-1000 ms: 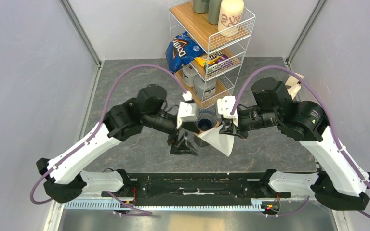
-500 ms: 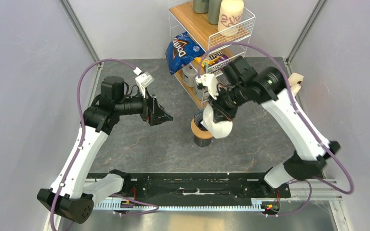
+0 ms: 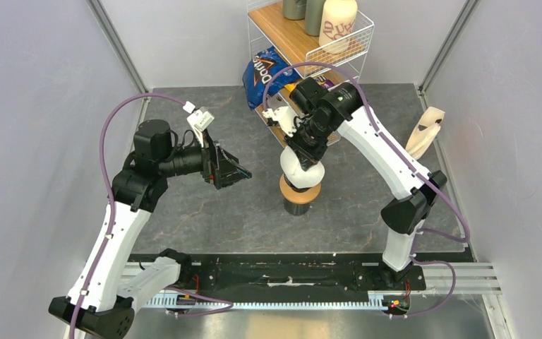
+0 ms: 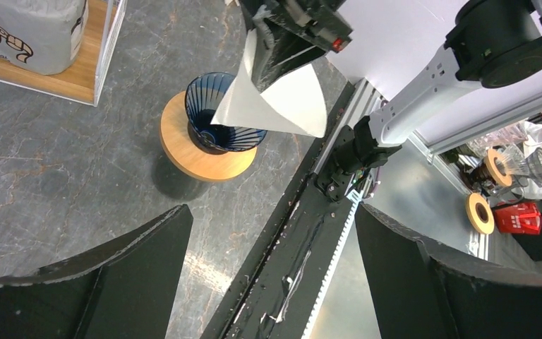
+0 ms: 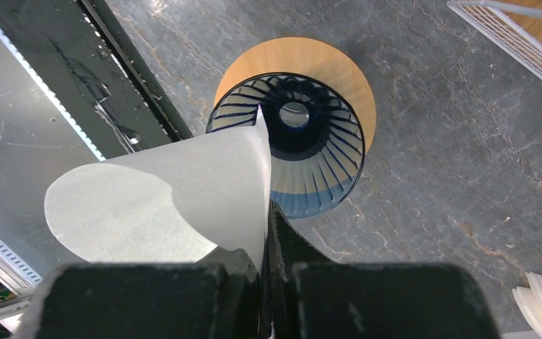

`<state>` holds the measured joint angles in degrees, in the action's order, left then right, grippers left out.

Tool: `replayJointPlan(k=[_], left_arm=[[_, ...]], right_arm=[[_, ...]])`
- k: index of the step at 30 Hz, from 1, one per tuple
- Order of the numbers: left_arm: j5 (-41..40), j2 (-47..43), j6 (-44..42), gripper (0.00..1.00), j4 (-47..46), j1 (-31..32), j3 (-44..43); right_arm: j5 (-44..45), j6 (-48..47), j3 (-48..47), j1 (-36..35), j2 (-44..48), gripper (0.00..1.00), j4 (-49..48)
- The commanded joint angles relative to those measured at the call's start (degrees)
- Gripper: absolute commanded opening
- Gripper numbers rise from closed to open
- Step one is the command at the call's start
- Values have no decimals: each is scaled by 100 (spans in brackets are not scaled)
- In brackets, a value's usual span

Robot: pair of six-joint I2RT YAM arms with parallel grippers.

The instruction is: Place the coffee filter in the dripper

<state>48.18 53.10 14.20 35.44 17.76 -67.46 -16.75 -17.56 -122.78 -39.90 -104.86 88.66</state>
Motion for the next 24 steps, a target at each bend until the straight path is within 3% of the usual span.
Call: replayJointPlan(k=[1, 7, 10, 15, 18, 24], left_arm=[[104, -47, 319, 94, -257, -27, 18], [173, -22, 329, 94, -283, -27, 3], [183, 6, 334, 94, -309, -27, 1], [123, 147, 294, 95, -292, -27, -237], [148, 247, 385, 95, -384, -27, -372], [100, 191, 498, 95, -547, -34, -259]], right_arm=[[276, -110, -144, 17, -153, 7, 1072], [286, -295, -17, 103, -312, 5, 1069], [281, -374, 146, 116, -320, 16, 1070], [280, -388, 100, 220, -355, 45, 1020], [351, -404, -127, 262, -380, 55, 1015], [196, -430, -413, 467, -28, 59, 798]])
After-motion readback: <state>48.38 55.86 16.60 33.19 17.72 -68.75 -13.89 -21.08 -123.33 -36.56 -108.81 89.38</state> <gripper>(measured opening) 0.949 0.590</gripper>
